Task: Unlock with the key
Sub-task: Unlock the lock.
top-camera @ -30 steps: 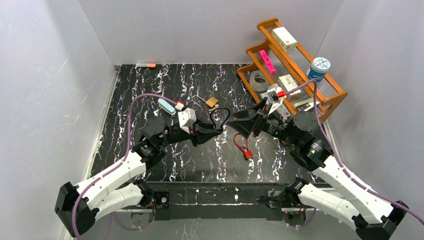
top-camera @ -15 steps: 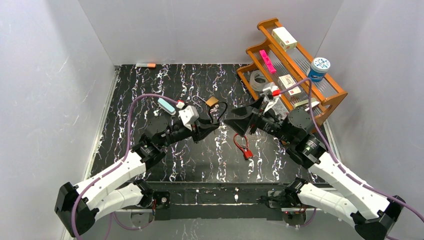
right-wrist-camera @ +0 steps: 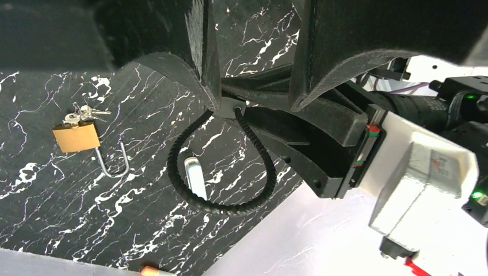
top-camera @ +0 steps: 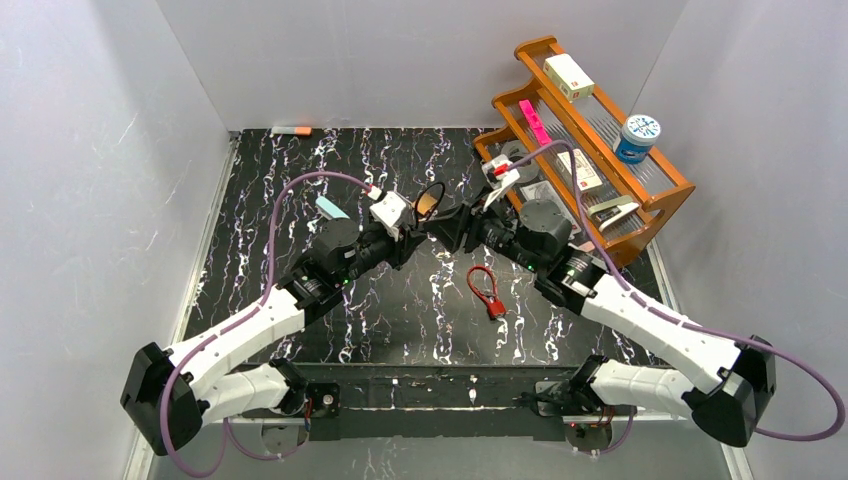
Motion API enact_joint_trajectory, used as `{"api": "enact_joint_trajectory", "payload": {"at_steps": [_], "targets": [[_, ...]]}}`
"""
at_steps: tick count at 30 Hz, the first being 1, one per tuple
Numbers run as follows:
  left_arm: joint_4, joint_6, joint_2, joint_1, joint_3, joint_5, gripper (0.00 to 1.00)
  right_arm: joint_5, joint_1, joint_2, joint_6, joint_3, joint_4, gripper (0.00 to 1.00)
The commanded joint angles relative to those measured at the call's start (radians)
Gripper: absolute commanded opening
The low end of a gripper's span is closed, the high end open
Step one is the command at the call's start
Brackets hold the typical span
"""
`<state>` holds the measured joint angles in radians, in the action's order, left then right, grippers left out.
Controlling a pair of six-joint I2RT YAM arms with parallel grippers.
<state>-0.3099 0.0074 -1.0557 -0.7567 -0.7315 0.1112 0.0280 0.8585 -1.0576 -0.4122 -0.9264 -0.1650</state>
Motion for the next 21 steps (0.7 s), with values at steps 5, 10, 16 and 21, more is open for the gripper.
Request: {"api": "enact_joint_trajectory", "payload": {"at_steps": [5, 10, 16, 21], "targets": [[-0.019, -0.032, 0.001, -0.001, -0.052, 0.010, 0.00, -0.034, 0.021, -0.079, 0.005, -0.066, -0.110, 0.52], [-0.008, -0.035, -0.004, -0.001, -0.052, 0.023, 0.00, -0.034, 0.025, -0.118, 0.006, -0.077, -0.129, 0.39], [-0.011, -0.039, 0.004, -0.001, -0.039, 0.035, 0.00, -0.041, 0.025, -0.158, 0.011, -0.083, -0.152, 0.37], [0.013, -0.052, 0.011, -0.001, -0.023, 0.011, 0.00, -0.041, 0.025, -0.141, 0.029, -0.061, -0.214, 0.02]]}}
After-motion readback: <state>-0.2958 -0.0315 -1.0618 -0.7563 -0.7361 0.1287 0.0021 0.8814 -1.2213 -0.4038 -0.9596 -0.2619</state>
